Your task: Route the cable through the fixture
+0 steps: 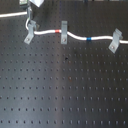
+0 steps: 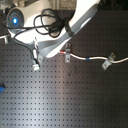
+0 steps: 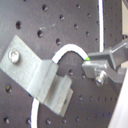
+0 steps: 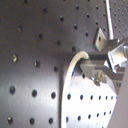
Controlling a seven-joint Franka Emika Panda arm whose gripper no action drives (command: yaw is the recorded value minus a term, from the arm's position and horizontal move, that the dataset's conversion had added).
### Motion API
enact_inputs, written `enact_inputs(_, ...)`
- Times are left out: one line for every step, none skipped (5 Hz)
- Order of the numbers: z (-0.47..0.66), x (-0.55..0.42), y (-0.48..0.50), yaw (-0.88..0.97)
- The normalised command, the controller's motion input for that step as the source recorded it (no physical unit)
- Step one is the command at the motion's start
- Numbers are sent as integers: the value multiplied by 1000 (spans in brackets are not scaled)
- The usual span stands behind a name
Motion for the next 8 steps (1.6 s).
enact_inputs(85, 121, 181, -906)
enact_inputs(47, 88, 167, -917)
enact_inputs(-2, 122, 66, -971)
enact_inputs(-2, 193, 66, -911)
enact_inputs(79, 291, 108, -620)
enact_inputs(93, 184, 147, -851)
enact_inputs(0, 145, 121, -900)
enact_inputs(-69, 66, 62, -909)
